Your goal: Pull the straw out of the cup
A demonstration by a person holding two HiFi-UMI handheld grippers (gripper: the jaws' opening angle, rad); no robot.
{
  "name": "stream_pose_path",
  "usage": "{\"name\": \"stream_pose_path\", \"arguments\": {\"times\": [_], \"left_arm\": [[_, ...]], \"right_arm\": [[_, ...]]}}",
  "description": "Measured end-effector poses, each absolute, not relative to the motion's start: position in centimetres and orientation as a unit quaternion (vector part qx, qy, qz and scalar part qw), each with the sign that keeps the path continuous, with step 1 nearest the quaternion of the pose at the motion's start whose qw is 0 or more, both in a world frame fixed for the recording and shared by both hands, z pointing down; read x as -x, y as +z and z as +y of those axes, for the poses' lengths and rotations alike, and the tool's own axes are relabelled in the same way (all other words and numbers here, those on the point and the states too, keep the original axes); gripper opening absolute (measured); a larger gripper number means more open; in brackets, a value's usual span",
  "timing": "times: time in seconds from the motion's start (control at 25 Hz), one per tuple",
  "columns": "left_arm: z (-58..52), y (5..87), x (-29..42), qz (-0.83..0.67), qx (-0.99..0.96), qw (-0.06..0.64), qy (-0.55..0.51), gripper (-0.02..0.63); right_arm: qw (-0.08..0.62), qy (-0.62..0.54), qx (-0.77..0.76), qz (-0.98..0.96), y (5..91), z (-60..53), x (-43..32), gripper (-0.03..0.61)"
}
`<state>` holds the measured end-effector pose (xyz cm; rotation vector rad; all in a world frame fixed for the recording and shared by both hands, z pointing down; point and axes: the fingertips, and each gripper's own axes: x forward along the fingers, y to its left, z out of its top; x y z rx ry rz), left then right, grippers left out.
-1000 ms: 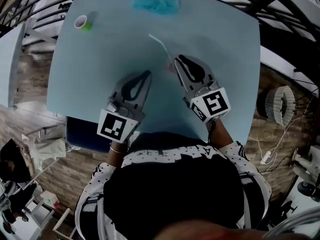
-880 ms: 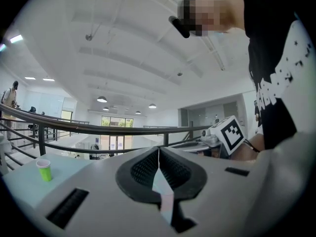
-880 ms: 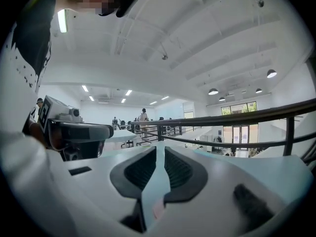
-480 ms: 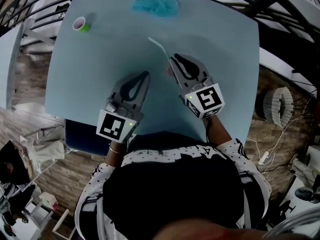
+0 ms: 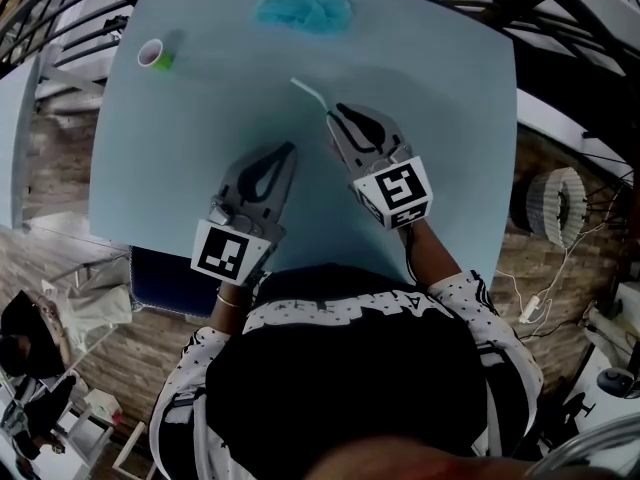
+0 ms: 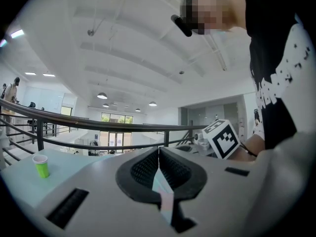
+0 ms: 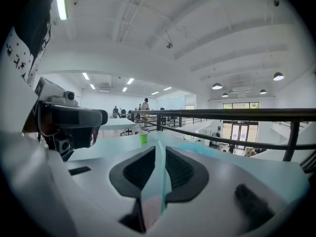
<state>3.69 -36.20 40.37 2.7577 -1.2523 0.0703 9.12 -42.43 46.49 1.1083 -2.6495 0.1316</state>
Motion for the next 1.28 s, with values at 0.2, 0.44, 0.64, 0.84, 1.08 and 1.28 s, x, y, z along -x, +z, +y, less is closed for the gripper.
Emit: {"name": "stream_pose_path", "arguments": {"times": [0.2, 0.44, 0.64, 0.84, 1.08, 1.28], "left_arm": [[-36.3, 40.4, -3.7, -0.412, -0.909, 0.059, 0.023, 0.015], [-36.1, 40.4, -3.4, -0.414, -0.908, 0.058, 0.024, 0.015], [-36.1, 40.4, -3.2, -0.419, -0.906, 0.059, 0.025, 0.015], [-35.9, 40.4, -3.0, -0.421, -0.905, 0.057, 0.024, 0.015], [-35.9, 40.5, -2.8, -0.421, -0.905, 0.056, 0.027, 0.015], [-35.9, 40.7, -2.8, -0.421, -0.905, 0.057, 0.031, 0.015]], "right_arm": [[0.162, 0.036, -0.378, -0.911, 47.2, -42.6, -8.6, 0.091], [0.192, 0.031, -0.378, -0.905, 48.1, -42.7, -8.3, 0.091], [0.205, 0.024, -0.382, -0.901, 48.4, -43.3, -8.1, 0.091], [0.217, 0.017, -0.379, -0.899, 48.6, -43.6, -7.7, 0.092], [0.237, 0.017, -0.377, -0.895, 49.4, -43.9, -7.6, 0.091], [0.265, 0.023, -0.377, -0.887, 50.8, -44.5, -7.9, 0.091]]}}
